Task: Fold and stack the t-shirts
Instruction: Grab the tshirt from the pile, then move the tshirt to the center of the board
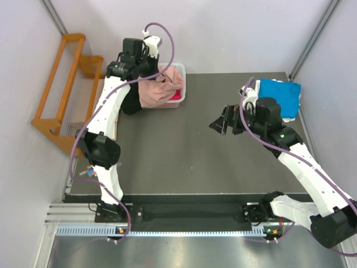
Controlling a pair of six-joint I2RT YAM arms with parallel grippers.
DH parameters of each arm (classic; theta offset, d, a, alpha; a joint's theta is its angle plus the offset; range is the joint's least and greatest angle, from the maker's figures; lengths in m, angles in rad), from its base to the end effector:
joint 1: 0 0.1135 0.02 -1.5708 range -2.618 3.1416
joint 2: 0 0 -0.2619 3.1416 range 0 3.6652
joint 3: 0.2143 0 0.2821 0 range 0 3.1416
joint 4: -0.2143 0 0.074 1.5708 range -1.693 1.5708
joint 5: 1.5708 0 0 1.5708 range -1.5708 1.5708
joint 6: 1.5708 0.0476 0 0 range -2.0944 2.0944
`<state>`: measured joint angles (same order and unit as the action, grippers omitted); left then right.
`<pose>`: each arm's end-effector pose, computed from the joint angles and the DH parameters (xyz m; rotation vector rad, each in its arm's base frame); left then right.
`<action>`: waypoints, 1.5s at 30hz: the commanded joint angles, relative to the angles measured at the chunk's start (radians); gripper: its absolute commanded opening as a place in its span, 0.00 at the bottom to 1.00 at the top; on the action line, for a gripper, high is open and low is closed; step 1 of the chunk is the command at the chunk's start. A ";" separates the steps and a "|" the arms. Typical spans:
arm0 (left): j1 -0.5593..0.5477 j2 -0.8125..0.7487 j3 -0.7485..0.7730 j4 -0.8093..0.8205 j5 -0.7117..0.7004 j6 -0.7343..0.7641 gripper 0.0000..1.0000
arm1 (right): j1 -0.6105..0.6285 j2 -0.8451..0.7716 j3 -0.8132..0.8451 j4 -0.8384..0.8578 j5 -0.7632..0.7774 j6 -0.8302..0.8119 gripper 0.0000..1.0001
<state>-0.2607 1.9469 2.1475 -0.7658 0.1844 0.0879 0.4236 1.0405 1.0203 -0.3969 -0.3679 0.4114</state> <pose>0.4580 -0.1312 0.4061 0.4777 2.0859 -0.2983 0.2415 0.1277 0.3459 -0.2617 2.0564 0.8930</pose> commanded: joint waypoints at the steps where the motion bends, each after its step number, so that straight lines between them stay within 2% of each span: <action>1: -0.110 -0.210 0.118 -0.092 0.144 0.097 0.00 | 0.012 -0.037 -0.006 0.043 -0.008 -0.003 1.00; 4: -0.161 -0.291 0.120 -0.131 0.203 0.096 0.00 | 0.010 -0.039 -0.012 0.053 -0.012 0.004 1.00; 7: -0.164 -0.399 0.120 -0.154 0.291 0.082 0.00 | 0.012 -0.036 -0.014 0.064 -0.020 0.013 1.00; 13: -0.164 -0.494 0.157 -0.217 0.464 0.056 0.00 | 0.011 -0.036 -0.008 0.064 -0.025 0.024 1.00; 21: -0.164 -0.557 -0.023 -0.283 0.532 0.116 0.00 | 0.010 -0.040 0.031 0.047 -0.019 0.033 1.00; 32: -0.164 -0.552 0.000 -0.213 0.354 0.079 0.00 | 0.010 -0.043 0.041 0.047 -0.023 0.044 1.00; 35: -0.163 -0.549 0.040 -0.138 0.189 0.038 0.00 | 0.012 -0.051 0.052 0.032 -0.017 0.033 1.00; 36: -0.161 -0.545 0.055 -0.116 0.047 0.027 0.00 | 0.011 -0.053 0.054 0.024 -0.014 0.029 1.00; 39: -0.147 -0.529 0.089 -0.055 -0.133 0.007 0.00 | 0.011 -0.060 0.058 0.012 -0.009 0.020 1.00; 40: -0.147 -0.528 0.081 -0.056 -0.135 0.010 0.00 | 0.010 -0.062 0.060 0.009 -0.009 0.015 1.00; 41: -0.147 -0.523 0.074 -0.073 -0.105 0.013 0.00 | 0.010 -0.062 0.061 0.006 -0.008 0.015 1.00; 42: -0.147 -0.519 0.065 -0.096 0.049 0.016 0.00 | 0.010 -0.065 0.061 0.003 -0.006 0.012 1.00; 45: -0.155 -0.519 -0.013 -0.147 0.272 -0.010 0.00 | 0.007 -0.072 0.066 -0.006 0.003 0.006 1.00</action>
<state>-0.4046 1.4315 2.1841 -0.9421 0.2447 0.1181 0.4236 1.0008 1.0290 -0.4091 -0.3813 0.4389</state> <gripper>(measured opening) 0.032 0.996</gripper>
